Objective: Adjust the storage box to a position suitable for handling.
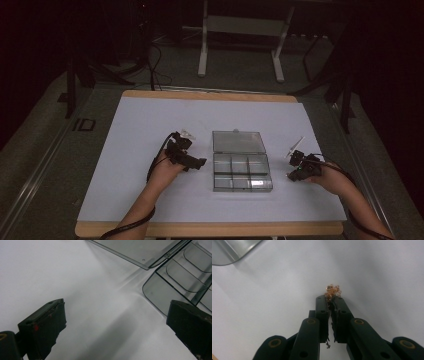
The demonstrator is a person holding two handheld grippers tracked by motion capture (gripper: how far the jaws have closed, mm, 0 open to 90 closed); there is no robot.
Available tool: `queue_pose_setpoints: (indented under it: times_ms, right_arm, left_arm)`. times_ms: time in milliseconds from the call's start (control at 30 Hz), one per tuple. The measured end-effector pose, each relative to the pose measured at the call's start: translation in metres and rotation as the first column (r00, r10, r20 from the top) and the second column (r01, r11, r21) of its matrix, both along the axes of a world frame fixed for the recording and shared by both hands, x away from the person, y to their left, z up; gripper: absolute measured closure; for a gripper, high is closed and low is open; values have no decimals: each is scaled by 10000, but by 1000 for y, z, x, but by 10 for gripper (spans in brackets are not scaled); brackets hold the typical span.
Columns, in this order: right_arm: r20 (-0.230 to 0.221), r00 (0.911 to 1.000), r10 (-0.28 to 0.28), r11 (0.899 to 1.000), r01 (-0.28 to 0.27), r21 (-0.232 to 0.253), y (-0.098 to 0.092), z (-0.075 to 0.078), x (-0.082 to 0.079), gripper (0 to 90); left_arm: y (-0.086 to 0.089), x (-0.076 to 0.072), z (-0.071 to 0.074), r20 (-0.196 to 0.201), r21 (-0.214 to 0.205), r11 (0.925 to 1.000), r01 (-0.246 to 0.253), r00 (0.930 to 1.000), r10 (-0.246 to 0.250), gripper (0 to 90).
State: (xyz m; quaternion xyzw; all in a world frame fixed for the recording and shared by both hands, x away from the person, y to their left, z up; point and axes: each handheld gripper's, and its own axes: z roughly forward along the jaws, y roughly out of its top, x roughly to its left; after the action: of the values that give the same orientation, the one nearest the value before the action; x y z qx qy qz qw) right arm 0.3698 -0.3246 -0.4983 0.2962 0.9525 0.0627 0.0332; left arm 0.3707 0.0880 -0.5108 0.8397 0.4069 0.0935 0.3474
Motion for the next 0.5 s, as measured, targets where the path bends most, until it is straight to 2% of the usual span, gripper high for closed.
queue_pose_setpoints:
  times_ms: [133,300,500]
  right_arm:
    - [39,10000,8,9998,-9,198,-4,7,-1,842]
    - [337,9994,66,9987,-83,510,-9,25,-2,842]
    - [600,9981,121,9982,-156,573,-12,45,-3,842]
  left_arm:
    - [0,0,-1,30,-52,10000,3,10000,-3,30]
    - [1,0,1,133,-76,10000,19,9999,-18,30]
    - [2,0,3,229,-138,9999,34,9997,-31,30]
